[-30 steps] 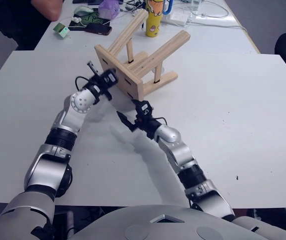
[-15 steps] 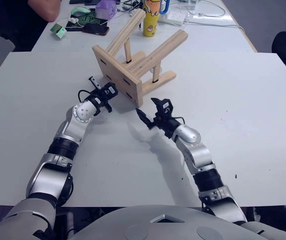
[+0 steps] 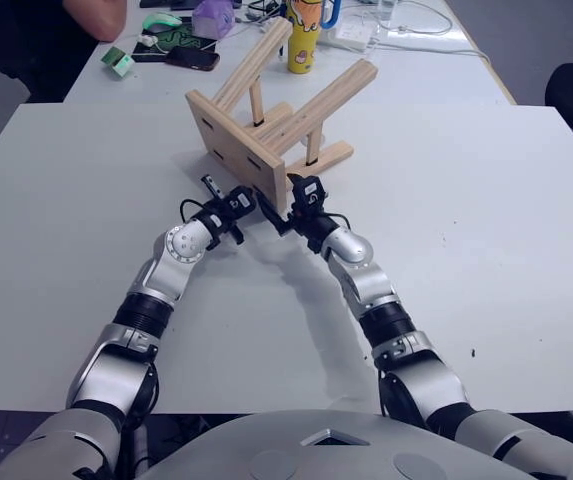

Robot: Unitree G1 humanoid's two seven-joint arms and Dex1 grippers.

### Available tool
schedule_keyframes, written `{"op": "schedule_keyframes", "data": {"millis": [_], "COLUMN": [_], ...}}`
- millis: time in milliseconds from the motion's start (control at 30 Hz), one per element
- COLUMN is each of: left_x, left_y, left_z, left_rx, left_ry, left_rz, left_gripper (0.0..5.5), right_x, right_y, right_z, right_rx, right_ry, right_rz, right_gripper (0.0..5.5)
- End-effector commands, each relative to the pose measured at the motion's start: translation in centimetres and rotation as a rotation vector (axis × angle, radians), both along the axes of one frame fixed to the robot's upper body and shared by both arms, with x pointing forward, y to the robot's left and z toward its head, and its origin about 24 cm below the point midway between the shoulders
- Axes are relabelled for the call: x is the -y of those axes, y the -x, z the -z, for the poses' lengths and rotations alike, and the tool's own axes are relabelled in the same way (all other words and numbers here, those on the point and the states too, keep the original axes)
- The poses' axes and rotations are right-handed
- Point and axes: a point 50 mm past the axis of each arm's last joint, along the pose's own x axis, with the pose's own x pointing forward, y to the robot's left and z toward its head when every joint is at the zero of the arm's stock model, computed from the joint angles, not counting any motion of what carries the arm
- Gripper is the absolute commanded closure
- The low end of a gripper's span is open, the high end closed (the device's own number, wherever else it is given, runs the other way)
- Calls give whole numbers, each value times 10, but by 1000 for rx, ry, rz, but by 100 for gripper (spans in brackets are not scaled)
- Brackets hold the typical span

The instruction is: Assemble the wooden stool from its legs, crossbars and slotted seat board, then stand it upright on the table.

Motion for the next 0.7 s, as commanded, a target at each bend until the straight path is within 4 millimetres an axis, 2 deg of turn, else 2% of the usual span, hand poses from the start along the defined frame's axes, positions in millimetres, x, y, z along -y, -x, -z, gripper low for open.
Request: {"op": "schedule_keyframes", "data": {"millis": [33,233,433,600,700], "left_x": [-4,-18,-25,-40,-60], "left_y": [1,0,-7,-7,-5], "left_z": [2,4,-3,-7,-18], "left_rx": [-12,-19,7,31,43], "left_ry": [-16,-35,-12,37,183], "left_rz": [-5,-25,-51,-78,-117], "left_gripper": [550,550,550,550,550], "right_x": [1,5,9,13,26], "right_y": [-10,-18,-19,-15,-15], "right_z": [-6,-1,0,-15,-32], "right_rx": [23,-1,-3,23,52], "right_ry": [-4,8,-2,-69,-70], "right_rz": [7,17,-37,-163,-196], "right_gripper": [236,324,410,412,412]}}
